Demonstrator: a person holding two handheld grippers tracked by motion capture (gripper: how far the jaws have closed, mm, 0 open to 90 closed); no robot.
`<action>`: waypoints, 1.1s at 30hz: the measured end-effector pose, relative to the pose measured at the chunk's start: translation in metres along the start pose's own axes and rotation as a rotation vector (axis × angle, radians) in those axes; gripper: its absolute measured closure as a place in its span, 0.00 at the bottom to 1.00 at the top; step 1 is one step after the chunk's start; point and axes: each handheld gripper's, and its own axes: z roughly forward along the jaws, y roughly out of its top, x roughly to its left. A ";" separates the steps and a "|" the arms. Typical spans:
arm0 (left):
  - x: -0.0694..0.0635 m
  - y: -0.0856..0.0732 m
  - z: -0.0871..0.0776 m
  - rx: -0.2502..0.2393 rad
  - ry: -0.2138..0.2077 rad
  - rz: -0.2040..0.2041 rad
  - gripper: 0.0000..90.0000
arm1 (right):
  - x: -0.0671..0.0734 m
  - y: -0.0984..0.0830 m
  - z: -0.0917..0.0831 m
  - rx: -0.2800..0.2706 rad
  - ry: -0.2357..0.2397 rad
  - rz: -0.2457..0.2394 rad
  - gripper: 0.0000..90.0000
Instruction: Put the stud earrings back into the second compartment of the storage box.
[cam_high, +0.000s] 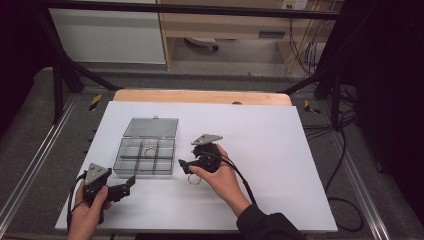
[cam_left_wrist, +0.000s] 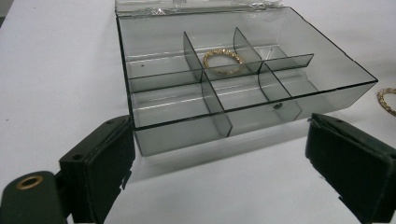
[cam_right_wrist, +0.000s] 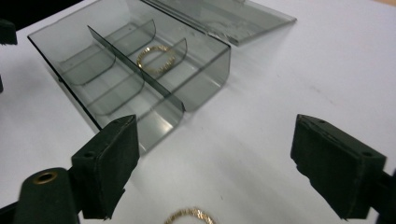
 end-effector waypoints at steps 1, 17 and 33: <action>0.000 0.000 0.000 0.000 0.000 0.000 0.10 | -0.001 -0.004 -0.002 -0.001 -0.003 0.009 0.21; 0.000 0.000 0.000 0.001 0.004 -0.001 0.10 | -0.019 -0.042 -0.016 0.035 -0.007 0.034 0.59; 0.000 0.000 0.001 0.003 0.001 0.003 0.10 | -0.002 -0.059 -0.002 0.087 -0.021 -0.059 0.86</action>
